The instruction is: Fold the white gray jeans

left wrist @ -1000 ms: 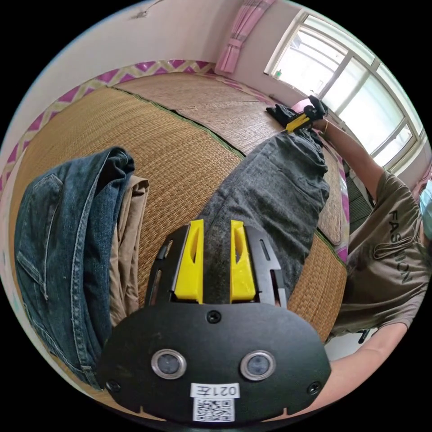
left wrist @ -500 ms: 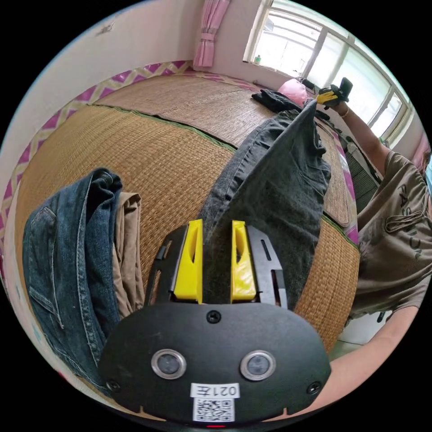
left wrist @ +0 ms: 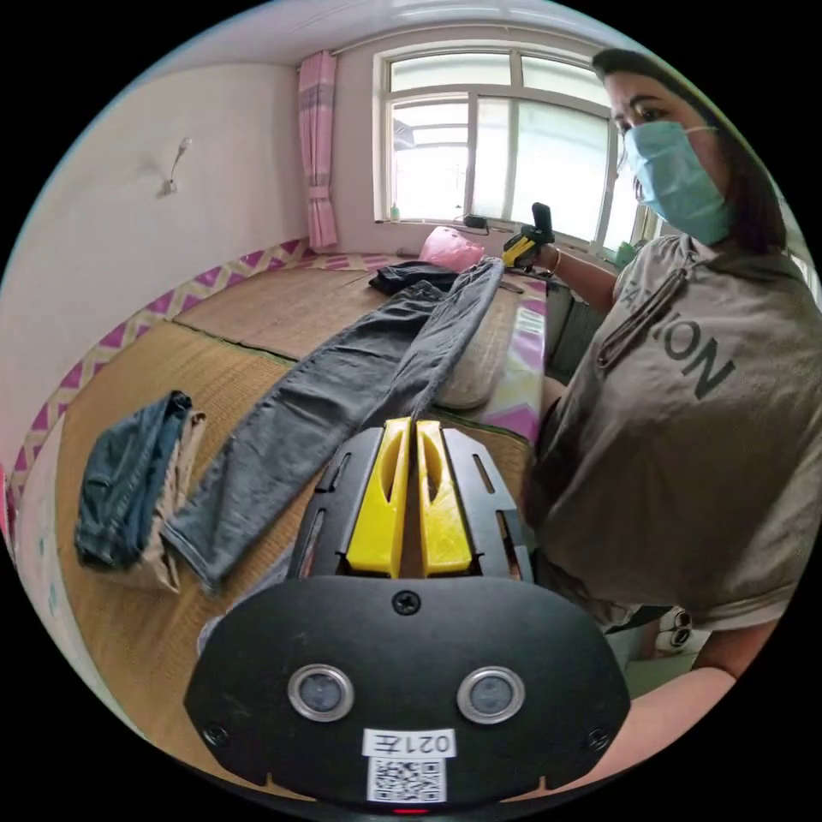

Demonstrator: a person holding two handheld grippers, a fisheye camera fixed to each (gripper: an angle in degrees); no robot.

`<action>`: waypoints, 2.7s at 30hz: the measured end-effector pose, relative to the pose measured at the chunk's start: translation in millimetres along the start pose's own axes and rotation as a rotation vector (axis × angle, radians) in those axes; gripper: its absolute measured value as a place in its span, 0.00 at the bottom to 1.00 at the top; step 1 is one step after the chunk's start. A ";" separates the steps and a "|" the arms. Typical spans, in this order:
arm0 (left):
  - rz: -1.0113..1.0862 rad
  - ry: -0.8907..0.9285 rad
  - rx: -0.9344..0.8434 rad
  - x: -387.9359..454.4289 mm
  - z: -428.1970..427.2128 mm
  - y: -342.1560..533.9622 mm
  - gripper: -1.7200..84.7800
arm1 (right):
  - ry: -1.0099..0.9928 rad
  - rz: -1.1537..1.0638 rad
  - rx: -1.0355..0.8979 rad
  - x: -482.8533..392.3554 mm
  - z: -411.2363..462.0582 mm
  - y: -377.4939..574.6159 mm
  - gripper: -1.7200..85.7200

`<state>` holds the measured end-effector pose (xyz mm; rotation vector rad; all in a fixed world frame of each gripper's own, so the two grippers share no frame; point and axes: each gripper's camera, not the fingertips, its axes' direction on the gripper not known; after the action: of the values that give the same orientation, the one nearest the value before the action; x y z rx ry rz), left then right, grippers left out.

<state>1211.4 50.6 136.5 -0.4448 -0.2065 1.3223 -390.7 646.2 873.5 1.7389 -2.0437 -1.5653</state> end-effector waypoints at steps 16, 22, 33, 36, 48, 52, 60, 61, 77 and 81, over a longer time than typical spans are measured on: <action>-0.590 0.065 0.293 58.3 -8.8 234.3 0.02 | -0.220 0.388 0.004 -135.8 57.7 213.7 0.02; -0.556 -0.128 0.303 14.2 -32.6 206.0 0.09 | 0.212 0.684 0.054 -79.1 40.2 220.8 0.13; -0.722 -0.135 0.045 -149.9 66.1 144.4 0.10 | -0.366 1.340 0.093 51.7 139.1 339.0 0.08; -0.805 -0.100 -0.082 -179.9 90.6 138.5 0.05 | -0.389 1.285 0.137 37.4 133.9 332.2 0.05; -0.727 -0.209 -0.164 -238.5 134.2 79.2 0.01 | -0.210 1.281 -0.059 5.8 119.4 275.9 0.09; -0.712 -0.278 -0.171 -236.8 131.5 74.2 0.01 | 0.016 1.150 -0.111 -43.3 92.4 197.2 0.11; -0.752 -0.305 -0.186 -258.4 138.1 60.6 0.01 | 0.704 0.815 -0.285 -191.7 137.3 -7.7 0.08; -0.755 -0.313 -0.183 -260.8 139.2 58.7 0.01 | 0.758 0.849 -0.249 -196.2 128.3 -10.6 0.07; -0.625 -0.092 -0.014 -141.3 48.2 65.2 0.06 | 0.011 0.516 -0.265 -283.2 292.9 -121.8 0.01; -0.519 -0.069 -0.198 -60.8 44.3 83.7 0.13 | 0.048 0.467 -0.258 -287.8 280.9 -157.5 0.01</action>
<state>1105.0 15.6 146.9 -0.4735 -0.4801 0.8108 -335.0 1064.9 783.5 1.0990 -1.9324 -1.5280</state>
